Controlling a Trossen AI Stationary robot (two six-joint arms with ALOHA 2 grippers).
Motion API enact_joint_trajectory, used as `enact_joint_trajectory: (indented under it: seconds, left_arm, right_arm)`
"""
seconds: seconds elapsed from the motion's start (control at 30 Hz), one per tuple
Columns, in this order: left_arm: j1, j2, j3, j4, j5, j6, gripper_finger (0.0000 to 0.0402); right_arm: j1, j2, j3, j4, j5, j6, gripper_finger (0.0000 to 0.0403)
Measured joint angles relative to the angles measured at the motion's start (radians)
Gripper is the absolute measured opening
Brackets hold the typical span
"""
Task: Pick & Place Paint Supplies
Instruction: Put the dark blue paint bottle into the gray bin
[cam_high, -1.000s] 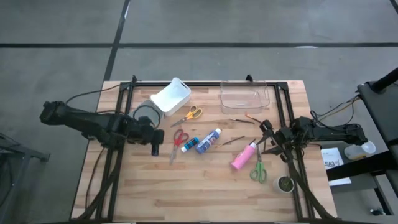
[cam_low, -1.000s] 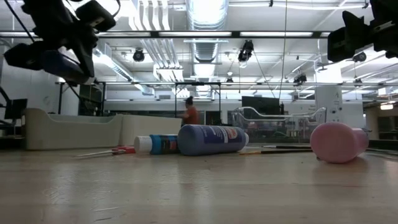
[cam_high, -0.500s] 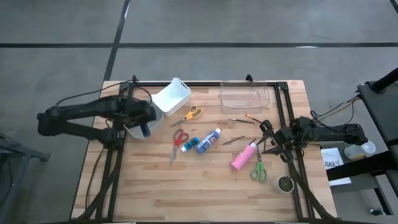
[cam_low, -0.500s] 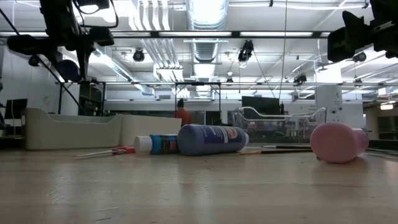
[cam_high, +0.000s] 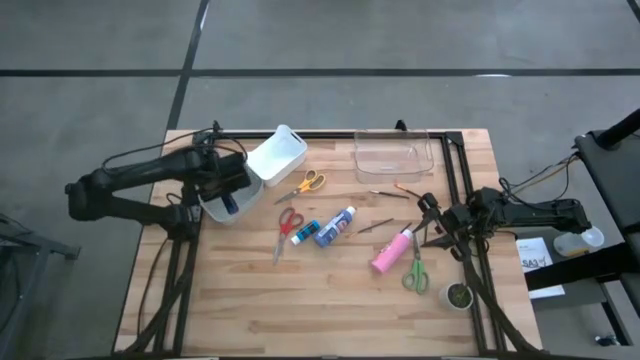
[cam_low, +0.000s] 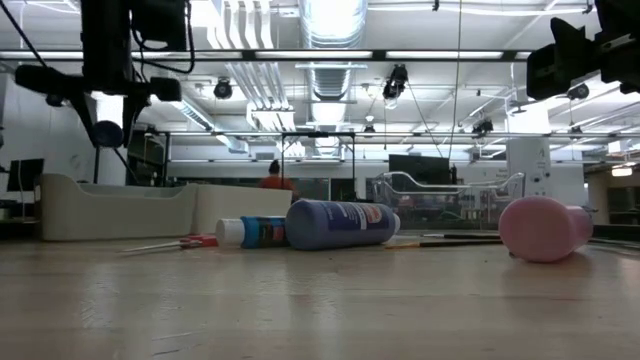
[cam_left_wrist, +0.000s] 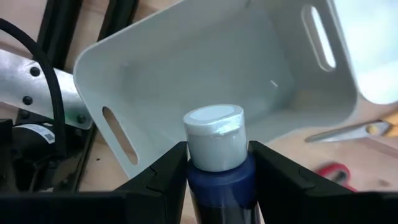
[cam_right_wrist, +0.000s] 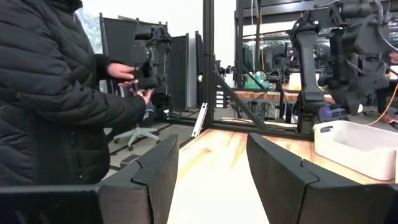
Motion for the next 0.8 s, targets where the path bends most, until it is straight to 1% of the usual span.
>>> enact_joint_trajectory:
  seconds: [0.27,0.57,0.8]
  left_arm:
    - [0.010,0.120,-0.001,-0.003,-0.044,0.008,0.0156]
    - [0.012,0.261,-0.002,-0.011,-0.059,0.008,0.0156]
    - [0.014,0.328,-0.002,-0.015,-0.081,0.042,0.0156]
  right_arm:
    - [0.000,0.000,0.000,0.000,0.000,0.000,0.0188]
    - [0.000,0.000,0.000,0.000,0.000,0.000,0.0188]
    - [0.000,0.000,0.000,0.000,0.000,0.000,0.0188]
